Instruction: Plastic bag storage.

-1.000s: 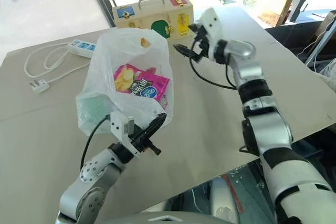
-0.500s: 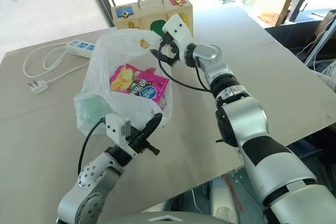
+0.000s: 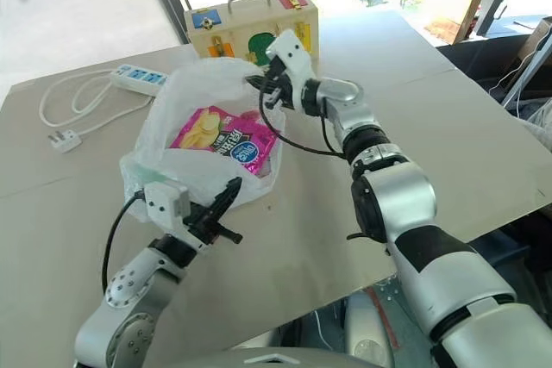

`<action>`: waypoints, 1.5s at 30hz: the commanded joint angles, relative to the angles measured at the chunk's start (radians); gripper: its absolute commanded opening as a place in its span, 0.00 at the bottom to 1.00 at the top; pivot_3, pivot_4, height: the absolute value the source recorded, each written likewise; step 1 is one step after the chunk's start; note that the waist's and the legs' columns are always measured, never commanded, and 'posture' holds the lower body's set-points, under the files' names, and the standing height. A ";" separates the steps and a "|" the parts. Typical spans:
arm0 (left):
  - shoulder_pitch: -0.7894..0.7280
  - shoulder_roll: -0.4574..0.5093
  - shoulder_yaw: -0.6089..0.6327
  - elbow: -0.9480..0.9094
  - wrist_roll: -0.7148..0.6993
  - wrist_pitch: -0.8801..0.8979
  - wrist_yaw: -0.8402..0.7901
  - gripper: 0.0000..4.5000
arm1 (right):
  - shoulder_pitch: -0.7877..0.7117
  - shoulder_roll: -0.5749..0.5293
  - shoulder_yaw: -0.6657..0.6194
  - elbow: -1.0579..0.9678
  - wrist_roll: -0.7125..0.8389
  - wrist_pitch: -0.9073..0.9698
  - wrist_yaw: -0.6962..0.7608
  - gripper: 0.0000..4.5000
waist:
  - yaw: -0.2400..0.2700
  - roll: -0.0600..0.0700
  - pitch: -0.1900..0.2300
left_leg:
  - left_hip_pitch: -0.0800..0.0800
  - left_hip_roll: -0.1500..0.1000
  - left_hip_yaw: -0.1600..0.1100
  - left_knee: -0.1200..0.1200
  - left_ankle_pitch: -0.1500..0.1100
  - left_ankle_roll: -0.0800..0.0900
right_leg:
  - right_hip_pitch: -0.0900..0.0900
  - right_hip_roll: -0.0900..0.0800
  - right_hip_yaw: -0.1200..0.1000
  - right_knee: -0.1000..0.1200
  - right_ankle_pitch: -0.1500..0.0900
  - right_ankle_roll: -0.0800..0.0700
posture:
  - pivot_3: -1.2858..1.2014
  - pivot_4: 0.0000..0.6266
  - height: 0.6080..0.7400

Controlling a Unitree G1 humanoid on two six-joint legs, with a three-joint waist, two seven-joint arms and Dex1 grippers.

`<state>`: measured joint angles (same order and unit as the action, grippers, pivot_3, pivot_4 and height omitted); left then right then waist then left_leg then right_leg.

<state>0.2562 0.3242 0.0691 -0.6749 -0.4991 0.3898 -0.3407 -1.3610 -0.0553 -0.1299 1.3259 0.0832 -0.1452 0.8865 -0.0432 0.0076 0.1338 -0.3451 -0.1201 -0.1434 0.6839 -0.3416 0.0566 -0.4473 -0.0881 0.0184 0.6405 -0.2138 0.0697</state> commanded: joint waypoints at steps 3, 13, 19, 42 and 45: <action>-0.132 0.076 0.211 0.035 -0.135 0.040 -0.002 0.00 | 0.038 -0.133 -0.157 -0.044 0.163 0.319 0.040 0.01 | 0.006 0.000 0.000 | 0.000 0.000 -0.001 0.001 0.000 0.000 | 0.001 0.000 -0.002 0.000 0.000 0.000 | 0.52 0.24 1.00; -1.251 0.456 0.331 0.898 -0.388 0.186 -0.137 0.00 | -0.044 -0.405 -0.500 -0.575 0.647 1.093 -0.142 0.01 | -0.002 -0.008 0.009 | -0.019 -0.005 -0.018 0.018 0.001 -0.002 | -0.011 -0.005 -0.016 0.005 0.004 -0.005 | 0.52 0.24 1.00; -1.650 0.469 0.210 1.428 -0.152 -0.035 -0.341 0.00 | -0.192 -0.414 -0.561 -0.576 0.768 1.099 -0.213 0.06 | -0.015 -0.010 0.007 | -0.015 -0.014 -0.033 0.018 0.001 -0.001 | -0.010 -0.019 -0.026 0.005 0.004 -0.005 | 0.52 0.24 1.00; 0.036 0.207 0.447 0.060 -0.284 0.334 -0.251 0.99 | 0.839 -0.565 -0.093 -1.218 0.520 0.885 0.012 1.00 | -0.016 -0.009 0.004 | -0.015 -0.018 -0.036 0.016 -0.003 0.004 | -0.017 -0.019 -0.021 0.010 0.004 -0.005 | 0.52 0.24 1.00; 0.208 0.041 0.336 -0.038 -0.141 0.183 -0.171 0.99 | 1.008 -0.607 -0.024 -1.157 0.371 0.586 0.118 1.00 | 0.027 -0.002 0.005 | -0.014 -0.018 -0.028 0.018 -0.002 0.004 | -0.012 -0.020 -0.021 0.000 0.010 0.002 | 0.52 0.24 1.00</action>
<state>0.4282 0.3930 0.4415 -0.6447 -0.7070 0.6664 -0.5466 -0.3605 -0.6196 -0.1436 0.1789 0.5135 0.6056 0.9469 -0.0165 0.0060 0.1390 -0.3550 -0.1379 -0.1699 0.7025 -0.3432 0.0593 -0.4541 -0.1082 -0.0013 0.6392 -0.2008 0.0714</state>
